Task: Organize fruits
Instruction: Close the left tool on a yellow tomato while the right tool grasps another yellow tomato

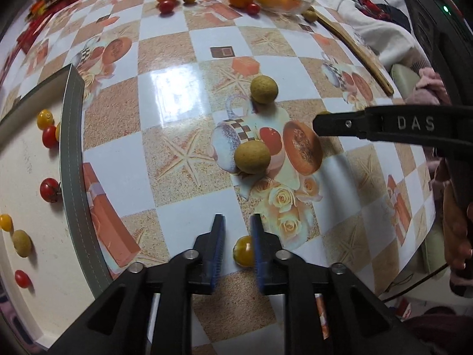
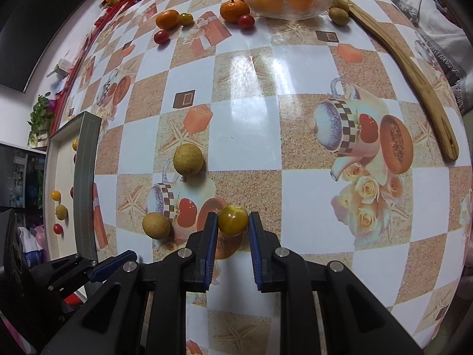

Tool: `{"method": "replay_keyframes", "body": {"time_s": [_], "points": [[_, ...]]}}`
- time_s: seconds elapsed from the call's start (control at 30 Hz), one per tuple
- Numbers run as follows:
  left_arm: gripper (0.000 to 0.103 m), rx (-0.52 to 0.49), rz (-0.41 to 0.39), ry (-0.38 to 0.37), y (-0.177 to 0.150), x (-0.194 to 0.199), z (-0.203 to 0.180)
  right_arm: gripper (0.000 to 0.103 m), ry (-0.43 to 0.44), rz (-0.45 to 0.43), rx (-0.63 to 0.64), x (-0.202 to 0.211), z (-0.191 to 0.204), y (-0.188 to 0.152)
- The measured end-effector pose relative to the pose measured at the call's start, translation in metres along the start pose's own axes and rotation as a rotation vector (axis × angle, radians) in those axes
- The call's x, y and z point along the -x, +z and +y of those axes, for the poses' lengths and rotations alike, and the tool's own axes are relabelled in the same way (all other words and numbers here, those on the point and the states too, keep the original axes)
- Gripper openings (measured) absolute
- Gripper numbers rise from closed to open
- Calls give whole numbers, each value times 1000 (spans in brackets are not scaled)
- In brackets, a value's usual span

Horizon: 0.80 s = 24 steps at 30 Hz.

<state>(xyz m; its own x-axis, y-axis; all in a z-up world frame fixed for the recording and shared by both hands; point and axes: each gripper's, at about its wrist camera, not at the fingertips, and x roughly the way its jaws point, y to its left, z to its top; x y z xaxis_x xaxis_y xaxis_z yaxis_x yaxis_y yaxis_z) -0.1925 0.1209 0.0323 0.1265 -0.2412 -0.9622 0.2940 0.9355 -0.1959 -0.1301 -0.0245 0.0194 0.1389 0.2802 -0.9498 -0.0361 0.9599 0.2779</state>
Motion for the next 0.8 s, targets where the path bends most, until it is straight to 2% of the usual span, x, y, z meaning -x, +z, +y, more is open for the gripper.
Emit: {"method": "replay_keyframes", "body": {"time_s": [0.03, 0.07, 0.1, 0.5, 0.53, 0.6, 0.67, 0.7, 0.73, 0.77, 0.8], "points": [[62, -2, -2, 12, 0, 0, -1, 23, 1, 0, -1, -1, 1, 0], [69, -1, -20, 28, -1, 2, -2, 23, 1, 1, -1, -1, 1, 0], [69, -4, -36, 32, -2, 3, -2, 23, 1, 2, -3, 0, 1, -1], [69, -96, -6, 73, -7, -9, -23, 23, -7, 15, -21, 0, -6, -8], [68, -101, -6, 82, -7, -10, -26, 23, -8, 15, -23, 0, -6, -9], [57, -117, -2, 85, -8, -13, -33, 23, -10, 15, -26, 1, -6, -10], [41, -142, 10, 102, -9, -17, -41, 23, -12, 15, -28, 3, -7, -11], [39, -159, 3, 126, -10, -18, -46, 23, -14, 16, -29, 3, -7, -12], [28, -173, -3, 127, -10, -19, -49, 23, -17, 16, -31, 4, -7, -13], [23, -176, -6, 121, -9, -19, -51, 23, -18, 16, -34, 6, -8, -14], [23, -171, -4, 112, -8, -19, -51, 23, -20, 17, -35, 7, -8, -14]]}}
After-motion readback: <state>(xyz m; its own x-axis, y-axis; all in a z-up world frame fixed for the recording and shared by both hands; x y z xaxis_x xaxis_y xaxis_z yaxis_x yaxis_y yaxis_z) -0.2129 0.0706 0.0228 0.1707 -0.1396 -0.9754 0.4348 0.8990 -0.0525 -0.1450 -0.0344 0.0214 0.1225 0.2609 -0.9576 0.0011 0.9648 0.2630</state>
